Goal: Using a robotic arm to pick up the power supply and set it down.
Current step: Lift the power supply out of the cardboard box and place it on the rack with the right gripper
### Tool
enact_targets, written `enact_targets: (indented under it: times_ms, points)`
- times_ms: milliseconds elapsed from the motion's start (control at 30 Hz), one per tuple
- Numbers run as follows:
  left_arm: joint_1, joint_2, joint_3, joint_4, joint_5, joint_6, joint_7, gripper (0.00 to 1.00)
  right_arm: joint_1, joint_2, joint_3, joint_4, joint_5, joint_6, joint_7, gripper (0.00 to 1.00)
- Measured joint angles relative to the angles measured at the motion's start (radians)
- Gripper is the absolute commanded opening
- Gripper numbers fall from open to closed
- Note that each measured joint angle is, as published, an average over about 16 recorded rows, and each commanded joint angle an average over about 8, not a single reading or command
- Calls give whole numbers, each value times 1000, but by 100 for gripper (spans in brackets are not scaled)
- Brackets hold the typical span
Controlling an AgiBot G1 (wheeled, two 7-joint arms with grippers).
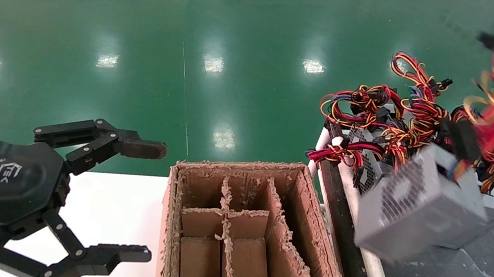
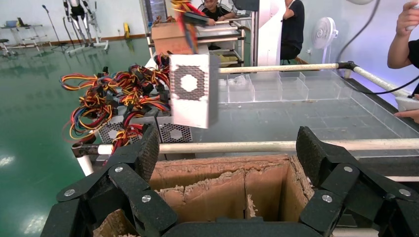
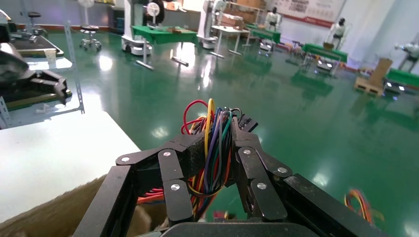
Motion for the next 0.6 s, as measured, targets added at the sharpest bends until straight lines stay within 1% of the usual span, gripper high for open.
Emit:
enact_targets:
  times_ms: [167,300,433,600]
  points:
    - [0,0,0,0,0,0,0,100,-96,90,-25,25,74,2,-18,0]
    - [0,0,0,0,0,0,0,100,-161,133,-49,25,114,5,-45,0]
    - [0,0,0,0,0,0,0,100,-207,149,-73,18,134,8,-75,0]
    - [0,0,0,0,0,0,0,100,-231,137,-101,12,134,14,-101,0]
